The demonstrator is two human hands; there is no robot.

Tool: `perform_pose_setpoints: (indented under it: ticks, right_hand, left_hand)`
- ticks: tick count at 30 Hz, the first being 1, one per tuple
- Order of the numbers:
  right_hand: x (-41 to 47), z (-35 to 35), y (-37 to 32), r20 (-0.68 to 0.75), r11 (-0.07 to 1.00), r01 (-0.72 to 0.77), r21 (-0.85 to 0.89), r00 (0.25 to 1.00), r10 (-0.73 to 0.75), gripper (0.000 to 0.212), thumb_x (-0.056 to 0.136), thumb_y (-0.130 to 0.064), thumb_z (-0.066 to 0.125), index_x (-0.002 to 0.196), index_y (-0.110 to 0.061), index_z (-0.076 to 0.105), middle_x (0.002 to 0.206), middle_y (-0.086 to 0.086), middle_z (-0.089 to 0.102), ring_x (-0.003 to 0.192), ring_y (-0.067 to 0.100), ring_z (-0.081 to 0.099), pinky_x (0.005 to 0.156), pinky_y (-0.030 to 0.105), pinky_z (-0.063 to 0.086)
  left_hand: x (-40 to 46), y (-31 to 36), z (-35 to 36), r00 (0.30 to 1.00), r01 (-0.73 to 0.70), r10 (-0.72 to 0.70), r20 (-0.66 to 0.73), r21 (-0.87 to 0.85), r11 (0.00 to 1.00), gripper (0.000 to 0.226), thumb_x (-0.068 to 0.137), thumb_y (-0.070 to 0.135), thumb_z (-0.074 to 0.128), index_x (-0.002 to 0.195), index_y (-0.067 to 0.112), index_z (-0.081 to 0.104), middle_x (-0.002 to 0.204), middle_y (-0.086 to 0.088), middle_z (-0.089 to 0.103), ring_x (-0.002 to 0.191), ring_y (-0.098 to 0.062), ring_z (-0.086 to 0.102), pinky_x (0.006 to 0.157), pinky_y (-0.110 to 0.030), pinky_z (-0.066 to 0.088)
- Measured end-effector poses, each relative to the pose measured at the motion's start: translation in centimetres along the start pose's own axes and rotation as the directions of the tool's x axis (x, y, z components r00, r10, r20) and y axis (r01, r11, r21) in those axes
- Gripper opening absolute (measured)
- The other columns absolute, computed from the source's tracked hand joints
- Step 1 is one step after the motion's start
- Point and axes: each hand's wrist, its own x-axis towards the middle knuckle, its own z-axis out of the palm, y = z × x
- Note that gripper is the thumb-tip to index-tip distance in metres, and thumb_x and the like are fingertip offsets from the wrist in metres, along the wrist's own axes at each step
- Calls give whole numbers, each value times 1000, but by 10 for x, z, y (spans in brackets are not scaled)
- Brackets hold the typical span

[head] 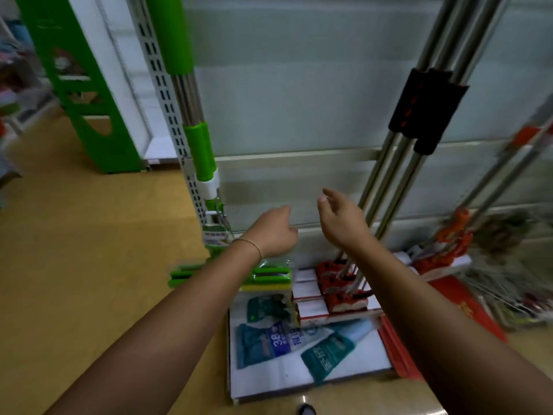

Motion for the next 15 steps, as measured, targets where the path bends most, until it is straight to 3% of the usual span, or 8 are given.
perform_pose_setpoints:
  ticks: [4, 7, 9, 11, 13, 15]
  right_hand:
    - [3, -41, 24, -84, 1000, -11, 8, 996, 12, 47, 101, -36, 44, 142, -12, 48, 138, 12, 58, 128, 24, 53, 106, 33, 41]
    - [11, -73, 41, -207, 999, 16, 32, 978, -9, 44, 100, -34, 47, 138, -12, 51, 132, 11, 61, 121, 24, 58, 100, 31, 44]
    - [20, -95, 53, -346, 996, 84, 41, 936, -65, 37, 98, -30, 51, 131, -13, 54, 122, 9, 65, 111, 25, 61, 97, 40, 49]
    - [34, -117, 66, -436, 988, 145, 52, 893, -108, 37, 95, -27, 55, 129, -12, 54, 120, 7, 61, 111, 24, 58, 94, 48, 49]
    - [52, -135, 80, -385, 991, 130, 39, 917, -105, 53, 94, -29, 58, 140, -7, 43, 135, 12, 52, 125, 26, 50, 103, 48, 44]
    - [69, -148, 89, -249, 993, 111, 29, 963, -101, 69, 94, -35, 57, 150, -5, 29, 149, 16, 41, 138, 29, 39, 112, 47, 36]
  left_hand:
    - [13, 44, 15, 995, -101, 101, -7, -54, 993, 50, 97, 15, 51, 143, 2, 38, 149, -19, 43, 135, -30, 42, 104, -27, 32]
    - [37, 76, 29, 991, -132, 132, 3, -87, 987, 70, 96, 25, 57, 152, 3, 22, 158, -17, 29, 144, -28, 30, 112, -26, 24]
    - [53, 100, 41, 990, -143, 144, 3, -107, 984, 85, 92, 33, 62, 155, 6, 12, 162, -14, 20, 148, -26, 21, 116, -25, 18]
    - [67, 130, 49, 987, -160, 156, -36, -157, 975, 87, 90, 30, 67, 154, 5, 14, 160, -13, 24, 147, -25, 25, 108, -16, 20]
    - [81, 159, 58, 988, -148, 130, -89, -246, 958, 76, 88, 22, 70, 148, 2, 28, 150, -16, 40, 137, -27, 39, 96, -12, 27]
    - [98, 182, 70, 983, -137, 98, -157, -258, 956, 59, 87, 17, 66, 138, 3, 40, 134, -20, 51, 125, -31, 51, 94, -19, 37]
